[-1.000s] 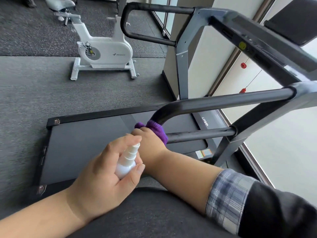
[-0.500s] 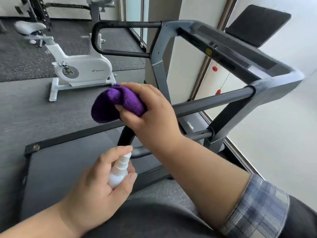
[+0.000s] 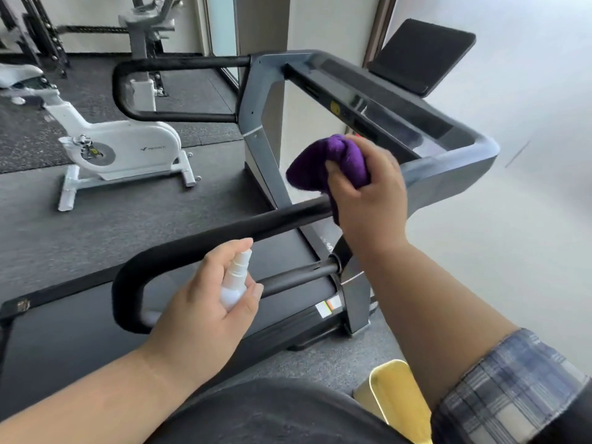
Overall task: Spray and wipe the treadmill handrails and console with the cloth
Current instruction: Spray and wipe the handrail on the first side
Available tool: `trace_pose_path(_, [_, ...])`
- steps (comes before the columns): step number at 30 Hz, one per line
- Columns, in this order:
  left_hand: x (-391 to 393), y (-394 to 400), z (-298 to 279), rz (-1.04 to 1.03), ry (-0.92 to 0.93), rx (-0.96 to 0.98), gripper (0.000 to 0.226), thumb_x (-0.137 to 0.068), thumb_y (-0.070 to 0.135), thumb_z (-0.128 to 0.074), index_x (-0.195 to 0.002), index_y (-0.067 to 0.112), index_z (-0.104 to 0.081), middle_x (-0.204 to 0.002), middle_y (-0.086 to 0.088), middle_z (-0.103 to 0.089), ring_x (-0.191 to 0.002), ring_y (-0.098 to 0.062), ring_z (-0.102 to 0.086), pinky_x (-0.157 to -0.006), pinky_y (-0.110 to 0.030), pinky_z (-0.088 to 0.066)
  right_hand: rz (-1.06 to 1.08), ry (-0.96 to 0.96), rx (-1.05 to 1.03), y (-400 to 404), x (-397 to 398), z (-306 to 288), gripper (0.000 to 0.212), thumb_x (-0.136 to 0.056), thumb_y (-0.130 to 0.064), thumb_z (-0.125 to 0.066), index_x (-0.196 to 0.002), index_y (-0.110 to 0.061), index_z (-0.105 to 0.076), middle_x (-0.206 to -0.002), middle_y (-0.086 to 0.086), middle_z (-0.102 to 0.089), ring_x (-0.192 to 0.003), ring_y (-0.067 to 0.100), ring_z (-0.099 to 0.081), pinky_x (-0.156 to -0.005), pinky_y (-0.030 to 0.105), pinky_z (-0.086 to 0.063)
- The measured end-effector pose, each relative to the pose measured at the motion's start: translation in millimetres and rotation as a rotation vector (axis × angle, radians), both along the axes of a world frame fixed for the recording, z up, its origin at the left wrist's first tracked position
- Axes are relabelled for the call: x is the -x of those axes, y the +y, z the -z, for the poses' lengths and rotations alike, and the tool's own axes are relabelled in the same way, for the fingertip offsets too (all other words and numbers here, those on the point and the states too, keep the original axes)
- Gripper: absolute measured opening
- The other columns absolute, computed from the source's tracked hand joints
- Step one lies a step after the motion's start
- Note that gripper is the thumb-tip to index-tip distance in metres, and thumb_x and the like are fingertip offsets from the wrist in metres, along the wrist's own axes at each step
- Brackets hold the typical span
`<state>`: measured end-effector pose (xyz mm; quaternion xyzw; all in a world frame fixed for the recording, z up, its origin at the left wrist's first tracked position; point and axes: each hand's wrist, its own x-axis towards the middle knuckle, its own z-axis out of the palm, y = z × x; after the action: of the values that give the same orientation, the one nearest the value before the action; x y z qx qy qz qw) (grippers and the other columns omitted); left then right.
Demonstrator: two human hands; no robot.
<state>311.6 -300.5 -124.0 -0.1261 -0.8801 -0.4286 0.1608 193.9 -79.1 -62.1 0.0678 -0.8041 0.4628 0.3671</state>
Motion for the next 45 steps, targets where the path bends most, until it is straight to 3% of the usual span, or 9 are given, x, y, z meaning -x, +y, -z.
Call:
trace_pose_path(2, [2,20,0,0.0,-0.017,0.006,0.047,-0.083,0.061,-0.047,-0.126,0.07,-0.03,-0.103,0.018,-0.065,-0.094,-0.001,-0.061,-0.075,-0.006,-0.042,0.046,0.004,-0.001,34,19,-8,0.034,-0.083,-0.045,-0.065,-0.117,-0.039,-0.066,-0.112,-0.022,-0.063,-0.108,-0.009,-0.052,-0.09,0.004,-0.035])
trace_pose_path(5, [-2,45,0,0.021,-0.06,0.035,0.048,-0.087,0.052,-0.054,-0.125,0.069,-0.03,-0.1,0.022,-0.064,-0.081,0.005,-0.062,-0.071,-0.003,-0.041,0.081,-0.065,-0.047,75,49,-10,0.04,-0.083,-0.048,-0.063,-0.121,-0.037,-0.064,-0.118,-0.017,-0.062,-0.111,-0.002,-0.051,-0.094,0.012,-0.037])
trace_pose_path(10, [-8,70,2,-0.046,-0.112,0.076,0.057,-0.087,0.044,-0.058,-0.124,0.073,-0.027,-0.105,0.026,-0.061,-0.092,-0.001,-0.06,-0.074,-0.005,-0.042,0.046,-0.198,-0.447,89,79,22,0.035,-0.089,-0.046,-0.059,-0.119,-0.03,-0.066,-0.117,-0.004,-0.065,-0.111,0.023,-0.056,-0.099,0.039,-0.042])
trace_pose_path(15, [-15,81,11,-0.115,-0.163,0.038,0.049,-0.085,0.053,-0.05,-0.126,0.071,-0.028,-0.101,0.023,-0.062,-0.09,-0.006,-0.061,-0.074,-0.009,-0.043,0.045,-0.041,-0.478,77,77,39,0.031,-0.093,-0.047,-0.052,-0.111,-0.026,-0.067,-0.108,-0.001,-0.07,-0.097,0.025,-0.059,-0.089,0.037,-0.043])
trace_pose_path(21, [-29,74,14,-0.221,-0.17,0.007,0.05,-0.087,0.052,-0.05,-0.127,0.071,-0.026,-0.102,0.022,-0.062,-0.091,-0.008,-0.063,-0.075,-0.012,-0.045,-0.13,-0.027,-0.561,24,52,42,0.036,-0.095,-0.051,-0.05,-0.116,-0.027,-0.066,-0.108,0.0,-0.07,-0.096,0.028,-0.062,-0.083,0.04,-0.046])
trace_pose_path(30, [-53,33,18,-0.27,-0.152,-0.004,0.05,-0.086,0.054,-0.049,-0.125,0.074,-0.025,-0.101,0.024,-0.062,-0.09,-0.007,-0.063,-0.076,-0.015,-0.047,-0.214,0.016,-0.596,-50,18,45,0.036,-0.093,-0.049,-0.053,-0.117,-0.025,-0.065,-0.106,-0.001,-0.069,-0.091,0.027,-0.062,-0.077,0.037,-0.044])
trace_pose_path(40, [-91,-65,15,-0.258,-0.094,0.001,0.05,-0.087,0.053,-0.05,-0.126,0.071,-0.026,-0.099,0.021,-0.063,-0.09,-0.008,-0.063,-0.08,-0.018,-0.048,-0.314,-0.008,-0.648,-170,-38,45,0.045,-0.093,-0.051,-0.049,-0.121,-0.02,-0.064,-0.11,0.001,-0.07,-0.101,0.028,-0.065,-0.087,0.045,-0.048])
trace_pose_path(45, [-107,-112,18,-0.218,-0.081,-0.009,0.051,-0.086,0.052,-0.051,-0.126,0.071,-0.027,-0.1,0.022,-0.063,-0.09,-0.006,-0.063,-0.079,-0.009,-0.042,-0.326,0.026,-0.619,-215,-60,51,0.046,-0.092,-0.052,-0.049,-0.12,-0.02,-0.068,-0.114,-0.002,-0.071,-0.105,0.026,-0.065,-0.093,0.044,-0.046])
